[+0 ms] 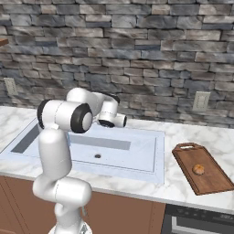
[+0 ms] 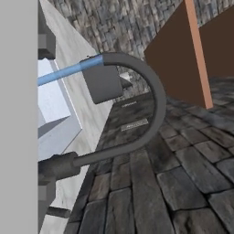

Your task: Pick the tangerine from the sink and place it on the cutting board to airdry. Then turn off the sink faucet.

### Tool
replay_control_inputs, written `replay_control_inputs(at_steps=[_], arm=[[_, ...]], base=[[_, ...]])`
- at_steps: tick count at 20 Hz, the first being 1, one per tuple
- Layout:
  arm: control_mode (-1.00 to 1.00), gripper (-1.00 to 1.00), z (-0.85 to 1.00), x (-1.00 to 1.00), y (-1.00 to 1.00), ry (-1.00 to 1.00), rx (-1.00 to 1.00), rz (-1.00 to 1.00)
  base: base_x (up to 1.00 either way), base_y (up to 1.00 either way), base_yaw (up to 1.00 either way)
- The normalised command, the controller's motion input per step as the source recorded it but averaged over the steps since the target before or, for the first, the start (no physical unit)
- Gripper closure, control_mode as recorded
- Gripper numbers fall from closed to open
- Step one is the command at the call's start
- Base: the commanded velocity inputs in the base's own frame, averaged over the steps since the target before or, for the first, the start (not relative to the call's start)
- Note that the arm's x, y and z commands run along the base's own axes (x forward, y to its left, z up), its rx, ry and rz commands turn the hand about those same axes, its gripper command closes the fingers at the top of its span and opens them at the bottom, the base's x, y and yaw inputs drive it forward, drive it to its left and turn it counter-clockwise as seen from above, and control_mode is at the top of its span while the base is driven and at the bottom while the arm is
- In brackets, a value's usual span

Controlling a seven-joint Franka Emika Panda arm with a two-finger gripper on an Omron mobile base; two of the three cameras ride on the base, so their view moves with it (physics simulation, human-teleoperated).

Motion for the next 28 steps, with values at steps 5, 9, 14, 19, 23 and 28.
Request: replay_control_inputs(at_steps=[5, 9, 14, 19, 23, 28], arm=[[-1.00, -1.00, -0.21, 0.07, 0.13, 0.00, 0.00, 0.00], [-1.00, -1.00, -0.14, 0.08, 0.08, 0.00, 0.00, 0.00], [-1.00, -1.00, 0.00, 0.23, 0.00, 0.00, 0.01, 0.00], [-1.00, -1.00, 0.00, 0.30, 0.00, 0.00, 0.02, 0.00], [-1.00, -1.00, -0.03, 0.25, 0.00, 0.02, 0.01, 0.00], [-1.00, -1.00, -0.11, 0.24, -0.06, 0.04, 0.02, 0.00]], base=[[0.00, 0.00, 0.00], [0.00, 0.00, 0.00], [0.00, 0.00, 0.00], [0.00, 0.00, 0.00], [0.00, 0.00, 0.00], [0.00, 0.00, 0.00]])
